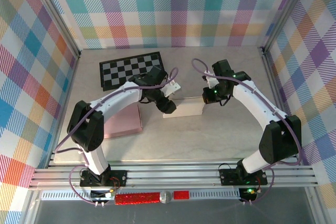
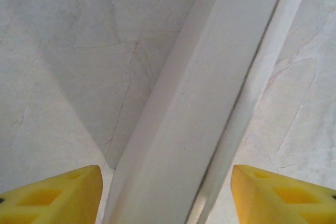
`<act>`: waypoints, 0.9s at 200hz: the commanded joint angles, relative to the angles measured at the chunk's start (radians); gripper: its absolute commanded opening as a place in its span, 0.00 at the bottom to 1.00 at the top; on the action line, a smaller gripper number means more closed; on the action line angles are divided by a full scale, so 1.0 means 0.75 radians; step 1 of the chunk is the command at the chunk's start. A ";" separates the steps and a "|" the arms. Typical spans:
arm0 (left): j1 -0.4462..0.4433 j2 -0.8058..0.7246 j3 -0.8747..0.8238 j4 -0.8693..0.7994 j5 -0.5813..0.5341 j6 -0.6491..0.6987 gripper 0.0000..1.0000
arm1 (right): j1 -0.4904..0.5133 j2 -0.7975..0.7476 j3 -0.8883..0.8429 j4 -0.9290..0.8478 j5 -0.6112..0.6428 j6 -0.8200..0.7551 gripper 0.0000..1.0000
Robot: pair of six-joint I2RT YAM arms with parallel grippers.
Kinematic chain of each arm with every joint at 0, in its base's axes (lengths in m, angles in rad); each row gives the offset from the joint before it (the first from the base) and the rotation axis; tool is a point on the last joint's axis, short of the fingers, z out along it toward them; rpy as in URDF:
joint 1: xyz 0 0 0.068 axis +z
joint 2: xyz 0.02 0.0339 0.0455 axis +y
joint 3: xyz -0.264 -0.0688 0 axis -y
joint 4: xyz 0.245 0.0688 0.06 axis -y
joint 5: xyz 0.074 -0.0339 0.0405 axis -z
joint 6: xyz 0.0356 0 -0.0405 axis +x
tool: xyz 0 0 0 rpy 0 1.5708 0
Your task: Fold the paper box
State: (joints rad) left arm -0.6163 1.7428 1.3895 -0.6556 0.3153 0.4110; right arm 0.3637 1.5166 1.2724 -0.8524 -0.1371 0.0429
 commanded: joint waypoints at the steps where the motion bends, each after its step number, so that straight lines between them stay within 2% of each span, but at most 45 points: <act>1: 0.014 -0.089 -0.050 0.092 -0.021 -0.093 0.70 | 0.020 -0.003 -0.012 -0.005 0.011 0.016 0.00; 38: 0.022 -0.156 -0.075 0.156 -0.022 -0.215 0.70 | 0.040 -0.001 -0.028 -0.001 0.034 0.034 0.00; 69: 0.046 -0.239 -0.091 0.195 -0.084 -0.397 0.68 | 0.045 0.002 -0.019 -0.009 0.048 0.053 0.00; 130: 0.057 -0.302 -0.032 -0.251 -0.141 -0.648 0.53 | 0.047 0.023 0.006 -0.031 0.050 0.071 0.00; 180: 0.059 -0.306 -0.008 -0.366 -0.187 -0.675 0.50 | 0.047 0.028 0.012 -0.037 0.044 0.071 0.00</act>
State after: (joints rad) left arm -0.5800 1.5223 1.3457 -0.8352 0.2050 -0.0605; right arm 0.3878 1.5173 1.2716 -0.8413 -0.1120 0.0841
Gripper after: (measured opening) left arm 0.509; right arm 0.059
